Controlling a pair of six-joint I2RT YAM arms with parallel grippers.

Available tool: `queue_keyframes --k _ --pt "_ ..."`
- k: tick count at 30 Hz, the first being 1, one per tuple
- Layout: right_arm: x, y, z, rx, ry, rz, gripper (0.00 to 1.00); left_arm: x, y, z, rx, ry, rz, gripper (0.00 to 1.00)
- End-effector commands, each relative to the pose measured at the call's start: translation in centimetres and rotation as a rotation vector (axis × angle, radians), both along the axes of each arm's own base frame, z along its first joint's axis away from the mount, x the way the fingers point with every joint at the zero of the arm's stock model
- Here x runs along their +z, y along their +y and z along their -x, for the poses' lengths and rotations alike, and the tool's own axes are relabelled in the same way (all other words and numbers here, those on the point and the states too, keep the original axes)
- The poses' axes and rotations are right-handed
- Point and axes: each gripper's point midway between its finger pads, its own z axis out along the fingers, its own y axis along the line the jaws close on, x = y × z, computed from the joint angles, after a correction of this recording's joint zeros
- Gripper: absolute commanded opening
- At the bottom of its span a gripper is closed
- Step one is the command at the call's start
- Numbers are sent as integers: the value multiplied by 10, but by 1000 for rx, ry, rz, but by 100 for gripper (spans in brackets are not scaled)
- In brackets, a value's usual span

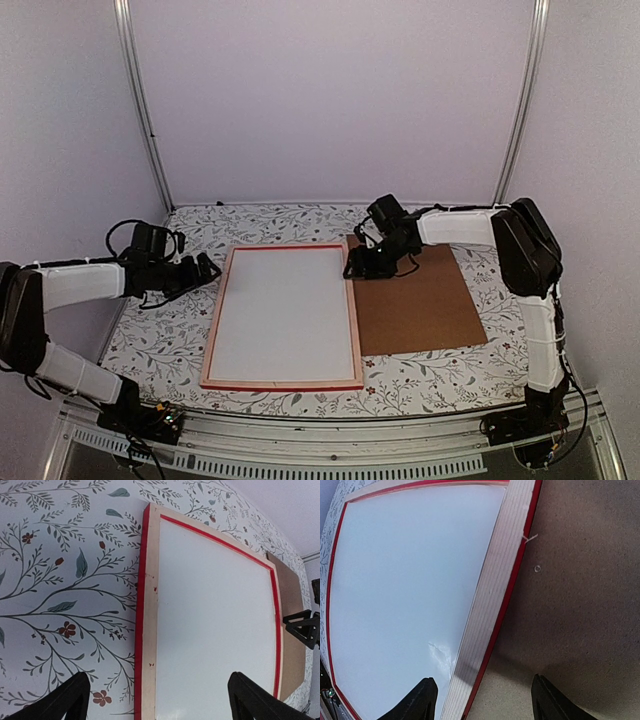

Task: Put the photo into the frame
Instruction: Place the photo on the mat board, then move the frame body to the center of the board.

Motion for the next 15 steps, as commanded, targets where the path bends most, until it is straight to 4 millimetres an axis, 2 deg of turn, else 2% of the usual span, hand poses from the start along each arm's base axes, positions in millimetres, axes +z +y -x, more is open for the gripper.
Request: queue_keyframes --k 1,9,12,15 --pt "33 12 6 -4 -87 -43 68 -4 -13 3 -41 -5 25 98" --pt "29 17 21 -7 -62 -65 67 -26 -24 5 -58 55 33 98" --pt "24 0 18 -73 -81 -4 67 -26 -31 5 -78 55 28 97" --pt "28 -28 17 -134 -102 41 68 -15 -40 4 -98 20 -1 95"
